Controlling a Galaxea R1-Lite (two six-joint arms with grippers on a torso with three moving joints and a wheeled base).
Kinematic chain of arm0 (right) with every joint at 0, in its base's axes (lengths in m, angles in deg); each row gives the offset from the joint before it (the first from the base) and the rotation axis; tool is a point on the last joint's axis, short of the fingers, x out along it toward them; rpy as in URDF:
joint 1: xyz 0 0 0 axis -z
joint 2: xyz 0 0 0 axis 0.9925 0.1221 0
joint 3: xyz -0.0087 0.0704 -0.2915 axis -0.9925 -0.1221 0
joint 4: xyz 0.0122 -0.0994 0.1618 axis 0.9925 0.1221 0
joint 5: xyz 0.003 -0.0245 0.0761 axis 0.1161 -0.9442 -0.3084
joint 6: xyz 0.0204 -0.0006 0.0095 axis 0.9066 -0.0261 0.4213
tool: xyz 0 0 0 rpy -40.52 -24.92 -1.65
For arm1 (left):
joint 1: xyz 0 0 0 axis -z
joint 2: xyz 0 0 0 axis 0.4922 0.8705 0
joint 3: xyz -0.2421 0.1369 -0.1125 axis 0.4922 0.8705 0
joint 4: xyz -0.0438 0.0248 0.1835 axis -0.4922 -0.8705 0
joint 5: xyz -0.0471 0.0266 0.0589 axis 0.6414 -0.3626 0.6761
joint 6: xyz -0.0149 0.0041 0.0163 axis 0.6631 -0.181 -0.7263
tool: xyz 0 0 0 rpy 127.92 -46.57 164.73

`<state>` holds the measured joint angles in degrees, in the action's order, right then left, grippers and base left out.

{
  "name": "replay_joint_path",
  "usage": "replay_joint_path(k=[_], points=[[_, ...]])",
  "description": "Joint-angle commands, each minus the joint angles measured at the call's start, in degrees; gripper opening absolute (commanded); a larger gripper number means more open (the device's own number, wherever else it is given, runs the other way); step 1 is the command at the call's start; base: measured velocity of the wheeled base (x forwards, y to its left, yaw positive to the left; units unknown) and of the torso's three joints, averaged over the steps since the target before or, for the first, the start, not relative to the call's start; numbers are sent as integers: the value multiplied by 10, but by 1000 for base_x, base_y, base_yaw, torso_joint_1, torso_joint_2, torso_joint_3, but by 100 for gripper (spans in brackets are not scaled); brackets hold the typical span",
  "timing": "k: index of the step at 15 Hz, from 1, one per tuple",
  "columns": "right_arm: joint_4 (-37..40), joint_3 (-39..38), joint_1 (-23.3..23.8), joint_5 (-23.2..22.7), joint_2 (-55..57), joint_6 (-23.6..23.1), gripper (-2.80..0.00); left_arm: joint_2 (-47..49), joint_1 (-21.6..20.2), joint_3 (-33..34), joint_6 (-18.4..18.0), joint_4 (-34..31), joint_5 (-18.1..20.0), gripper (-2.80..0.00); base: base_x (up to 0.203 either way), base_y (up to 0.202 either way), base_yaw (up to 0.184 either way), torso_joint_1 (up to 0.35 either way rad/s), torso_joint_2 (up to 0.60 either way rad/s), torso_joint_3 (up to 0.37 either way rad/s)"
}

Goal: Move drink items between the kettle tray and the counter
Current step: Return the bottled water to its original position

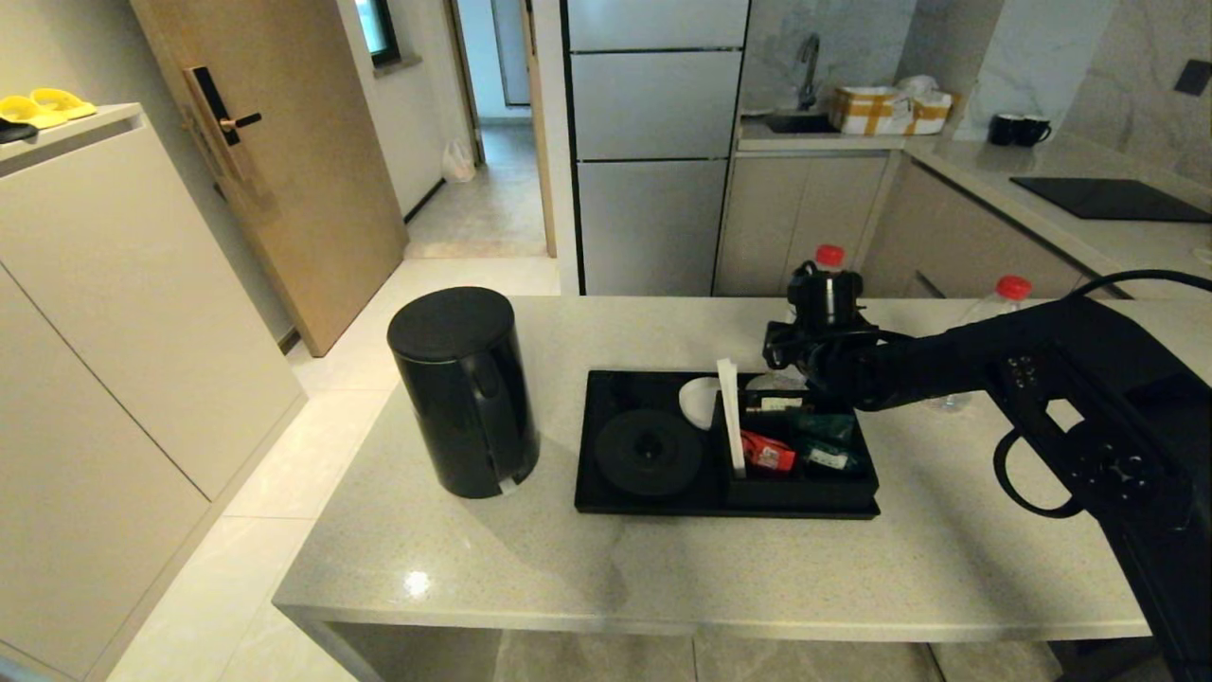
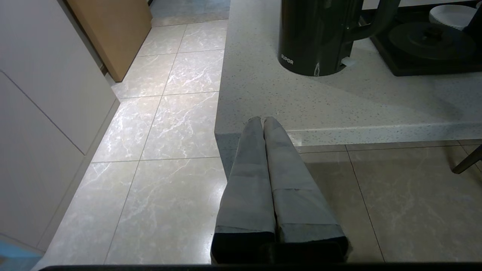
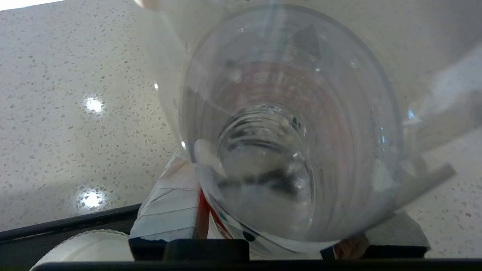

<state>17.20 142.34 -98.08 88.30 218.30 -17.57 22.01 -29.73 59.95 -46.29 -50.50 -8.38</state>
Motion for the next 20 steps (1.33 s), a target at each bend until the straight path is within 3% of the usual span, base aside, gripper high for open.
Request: replay_joint_path(k=[1,11,12,13,20], points=[[-1,-7,-4,1,1,0,-280,0,0,0,0,0,0,-280,0,0,0,0,0,0],[-3,-30,-20,2,-4,-3,-280,0,0,0,-1,0,0,-280,0,0,0,0,0,0],[-6,-30,-20,3,-2,-7,-178,0,0,0,0,0,0,-280,0,0,0,0,0,0],[-9,-28,-20,11,0,-9,0,0,0,0,0,0,0,-280,0,0,0,0,0,0],[-9,-27,-19,15,-2,-9,0,0,0,0,0,0,0,-280,0,0,0,0,0,0]])
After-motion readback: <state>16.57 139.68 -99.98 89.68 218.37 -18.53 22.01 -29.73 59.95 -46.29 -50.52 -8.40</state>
